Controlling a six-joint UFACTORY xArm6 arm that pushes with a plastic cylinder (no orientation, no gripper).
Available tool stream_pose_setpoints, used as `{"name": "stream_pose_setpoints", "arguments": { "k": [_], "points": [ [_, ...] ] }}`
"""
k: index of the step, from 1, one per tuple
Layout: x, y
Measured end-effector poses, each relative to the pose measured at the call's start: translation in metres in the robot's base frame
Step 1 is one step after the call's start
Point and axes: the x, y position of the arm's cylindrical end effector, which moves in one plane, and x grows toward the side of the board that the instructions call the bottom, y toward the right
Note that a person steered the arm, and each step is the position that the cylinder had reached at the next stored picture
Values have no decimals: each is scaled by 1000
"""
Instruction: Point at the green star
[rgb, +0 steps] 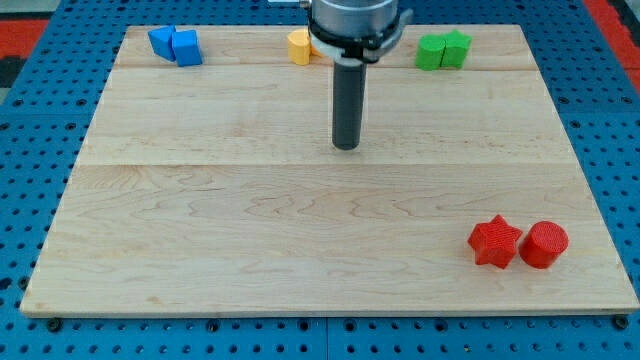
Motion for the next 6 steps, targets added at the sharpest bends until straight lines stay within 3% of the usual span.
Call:
{"name": "stream_pose_setpoints", "arguments": {
  "k": [1,3,4,6],
  "points": [
    [9,20],
    [72,208],
    [85,267],
    [-37,309]
  ]
}}
